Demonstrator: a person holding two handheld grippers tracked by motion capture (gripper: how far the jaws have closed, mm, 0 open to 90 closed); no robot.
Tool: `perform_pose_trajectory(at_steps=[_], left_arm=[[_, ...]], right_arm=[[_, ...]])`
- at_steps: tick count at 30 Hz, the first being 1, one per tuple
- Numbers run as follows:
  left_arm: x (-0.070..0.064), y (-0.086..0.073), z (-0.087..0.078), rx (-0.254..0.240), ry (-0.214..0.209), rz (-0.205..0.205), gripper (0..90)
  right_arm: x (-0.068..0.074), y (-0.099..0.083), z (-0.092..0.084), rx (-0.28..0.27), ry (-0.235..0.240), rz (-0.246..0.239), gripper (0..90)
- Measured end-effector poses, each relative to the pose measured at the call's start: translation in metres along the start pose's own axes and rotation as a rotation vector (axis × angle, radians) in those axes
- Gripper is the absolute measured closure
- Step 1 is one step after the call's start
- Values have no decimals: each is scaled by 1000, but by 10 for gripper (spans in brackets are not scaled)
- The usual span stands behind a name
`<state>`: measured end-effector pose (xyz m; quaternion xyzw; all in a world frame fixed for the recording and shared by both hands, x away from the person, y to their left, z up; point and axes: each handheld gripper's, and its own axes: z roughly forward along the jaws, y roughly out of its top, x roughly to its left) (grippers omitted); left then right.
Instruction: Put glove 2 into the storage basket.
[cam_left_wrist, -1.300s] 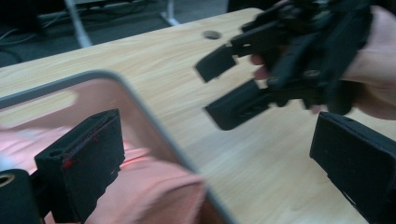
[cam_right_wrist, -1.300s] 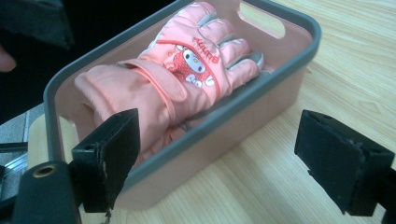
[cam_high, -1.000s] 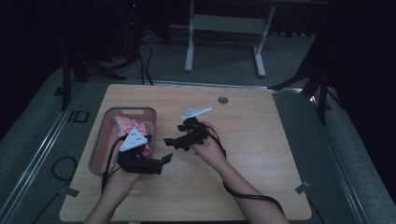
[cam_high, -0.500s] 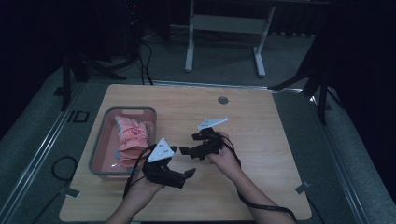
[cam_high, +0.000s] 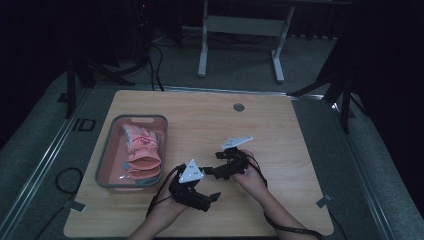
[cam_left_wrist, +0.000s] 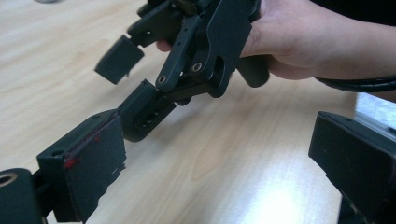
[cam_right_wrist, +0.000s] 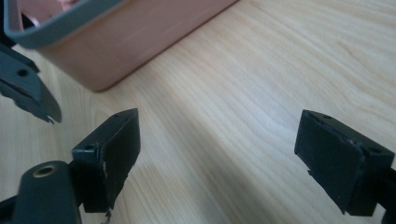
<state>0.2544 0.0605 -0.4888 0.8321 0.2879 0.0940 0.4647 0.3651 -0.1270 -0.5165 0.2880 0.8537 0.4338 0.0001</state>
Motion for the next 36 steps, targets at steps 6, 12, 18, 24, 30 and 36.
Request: perform_pose_trajectory(at_steps=[6,12,18,24,30,36], left_arm=[[0,-10,14,9,-12,7,38],[-2,-20,24,7,-34,12,39],[-6,-29,35,30,-47,39,38],[-7,-33,37,29,-48,36,38],[-7,-36,37,25,-40,32,38],[-12,-39,37,35,-45,58,38]], right_arm=[[-4,-19,-1,2,-1,-20,140],[-10,-37,-4,11,-9,-18,139],[-11,-52,-8,-1,-8,-28,136],[-9,-61,-14,-26,-39,-72,136],[-9,-66,-18,-36,-64,-82,136],[-12,-69,-21,-45,-88,-80,136]])
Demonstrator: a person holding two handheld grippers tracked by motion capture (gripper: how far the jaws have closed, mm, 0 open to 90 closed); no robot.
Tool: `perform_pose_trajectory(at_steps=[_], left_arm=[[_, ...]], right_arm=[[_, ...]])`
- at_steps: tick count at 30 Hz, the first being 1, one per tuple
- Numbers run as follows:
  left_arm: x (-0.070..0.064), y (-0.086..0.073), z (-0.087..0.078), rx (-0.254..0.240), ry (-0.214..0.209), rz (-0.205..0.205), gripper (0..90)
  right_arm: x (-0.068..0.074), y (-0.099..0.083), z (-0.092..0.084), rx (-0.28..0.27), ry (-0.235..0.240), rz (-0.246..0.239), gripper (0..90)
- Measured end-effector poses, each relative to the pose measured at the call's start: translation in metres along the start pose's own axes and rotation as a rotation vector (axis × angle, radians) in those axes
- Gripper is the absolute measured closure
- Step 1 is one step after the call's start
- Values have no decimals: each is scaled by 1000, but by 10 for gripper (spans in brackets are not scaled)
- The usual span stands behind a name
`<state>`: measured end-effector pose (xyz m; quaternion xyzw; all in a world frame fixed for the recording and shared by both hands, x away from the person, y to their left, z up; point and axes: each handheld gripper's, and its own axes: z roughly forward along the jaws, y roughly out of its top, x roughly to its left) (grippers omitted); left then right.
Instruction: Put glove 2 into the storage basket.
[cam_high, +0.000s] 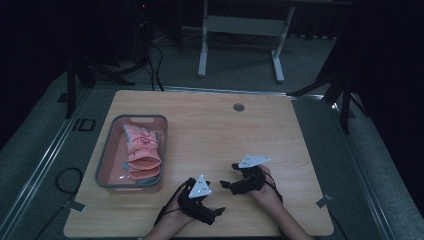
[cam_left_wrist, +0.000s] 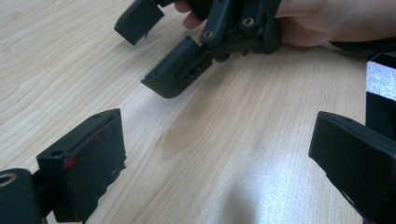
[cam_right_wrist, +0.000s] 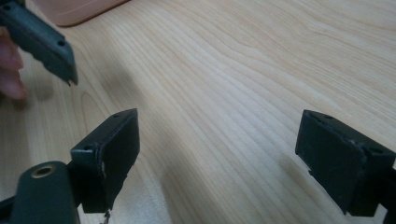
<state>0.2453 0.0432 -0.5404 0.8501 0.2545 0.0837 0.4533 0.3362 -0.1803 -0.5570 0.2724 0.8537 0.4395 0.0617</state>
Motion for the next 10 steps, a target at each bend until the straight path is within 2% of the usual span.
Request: perform_pose_trajectory(at_steps=[10], left_arm=[[1,-3,1,8,-3,4,39]], right_arm=[[-3,-1,0,-4,-9,13,136]])
